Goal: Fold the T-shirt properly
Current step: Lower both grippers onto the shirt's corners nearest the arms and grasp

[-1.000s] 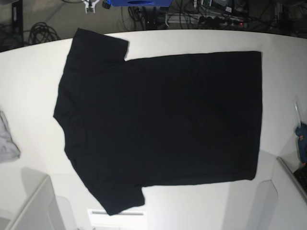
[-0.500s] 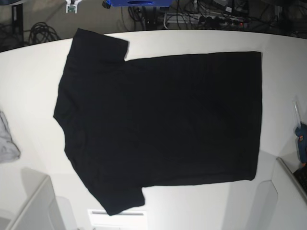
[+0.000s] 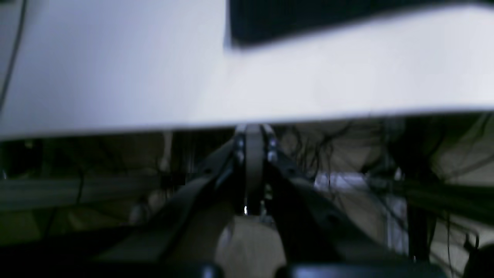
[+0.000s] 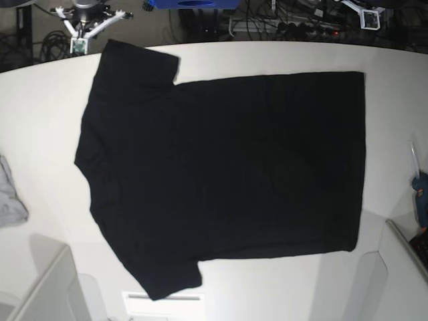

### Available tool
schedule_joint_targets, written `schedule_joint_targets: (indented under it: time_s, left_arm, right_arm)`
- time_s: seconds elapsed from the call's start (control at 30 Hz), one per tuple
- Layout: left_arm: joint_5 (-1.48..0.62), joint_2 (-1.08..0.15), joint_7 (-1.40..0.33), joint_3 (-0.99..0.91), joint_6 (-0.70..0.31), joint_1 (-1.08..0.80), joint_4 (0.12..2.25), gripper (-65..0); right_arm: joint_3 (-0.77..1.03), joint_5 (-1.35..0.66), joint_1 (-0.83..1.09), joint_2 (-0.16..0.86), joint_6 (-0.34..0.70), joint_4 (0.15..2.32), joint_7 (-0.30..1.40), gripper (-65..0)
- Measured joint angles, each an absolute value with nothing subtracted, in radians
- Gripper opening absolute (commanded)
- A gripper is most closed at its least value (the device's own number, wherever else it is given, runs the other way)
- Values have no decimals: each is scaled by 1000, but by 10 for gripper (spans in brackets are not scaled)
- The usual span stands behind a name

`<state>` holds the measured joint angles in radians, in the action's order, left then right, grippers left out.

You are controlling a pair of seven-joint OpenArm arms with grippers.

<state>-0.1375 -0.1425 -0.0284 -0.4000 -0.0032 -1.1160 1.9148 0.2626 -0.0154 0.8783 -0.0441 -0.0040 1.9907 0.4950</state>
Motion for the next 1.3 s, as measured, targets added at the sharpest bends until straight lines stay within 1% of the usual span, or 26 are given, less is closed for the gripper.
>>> schedule_joint_targets:
  time_s: [0.1, 0.17, 0.2, 0.23, 0.33, 0.37, 0.43, 0.5, 0.57, 0.63, 0.7, 0.73, 0.77, 0.8, 0.87, 0.93, 1.07, 1.23, 1.3]
  left_arm:
    - [-244, -145, -33, -440, -2, -1106, 1948, -650]
    - [-349, -147, -35, -469, 0, -1077, 1949, -650]
    - [-381, -148, -35, -486, -1, -1061, 1948, -637]
    - [-422, -147, -35, -505, 0, -1048, 1947, -596]
    - [-458, -148, -36, -554, 0, -1027, 1943, -536]
    - [-472, -148, -35, -564, -7, -1015, 1941, -522]
    - [-493, -147, -35, -584, -81, -991, 1931, -490]
    - [-550, -145, -35, -601, -139, -955, 1909, -444]
    - [-612, -145, -106, -634, -165, -923, 1880, -390]
    - [-659, -142, -232, -694, -223, -884, 1860, -303]
    - [-702, -142, -354, -762, -324, -823, 1834, -212]
    - [-723, -142, -405, -793, -385, -794, 1821, -181]
    - [-743, -139, -465, -830, -453, -763, 1805, -163]
    - [-745, -138, -508, -861, -504, -743, 1792, -161]
    - [-742, -135, -589, -932, -568, -702, 1769, -163]
    - [-742, -137, -622, -986, -562, -680, 1748, -163]
    - [-743, -137, -622, -985, -567, -678, 1711, -163]
    - [-743, -139, -618, -958, -566, -653, 1662, -163]
    - [-741, -138, -621, -921, -566, -651, 1649, -163]
  right_arm:
    - [263, -19, 820, -44, -2, 1991, 494, -650]
    - [263, -88, 789, -44, -4, 1991, 493, -650]
    - [263, -143, 775, -41, -4, 1991, 495, -650]
    - [263, -205, 761, -35, -4, 1991, 495, -650]
    - [320, -406, 724, -5, 0, 1991, 499, -650]
    - [344, -476, 713, 7, -10, 1990, 499, -599]
    - [379, -605, 710, 34, -7, 1990, 494, -479]
    - [402, -712, 710, 68, -11, 1987, 503, -395]
    - [412, -826, 710, 110, -9, 1975, 496, -353]
    - [413, -923, 696, 157, -9, 1938, 496, -324]
    - [412, -998, 676, 198, -6, 1882, 495, -305]
    - [413, -1023, 666, 213, -9, 1852, 492, -302]
    - [412, -1034, 656, 221, -12, 1821, 492, -299]
    - [412, -1044, 650, 226, -15, 1796, 492, -297]
    - [406, -1052, 637, 234, -15, 1760, 498, -297]
    - [406, -1052, 629, 234, -2, 1735, 492, -297]
    - [373, -1061, 624, 228, 108, 1670, 516, -302]
    - [344, -1068, 622, 229, 134, 1645, 493, -303]
    - [313, -1021, 630, 226, 159, 1655, 488, -303]
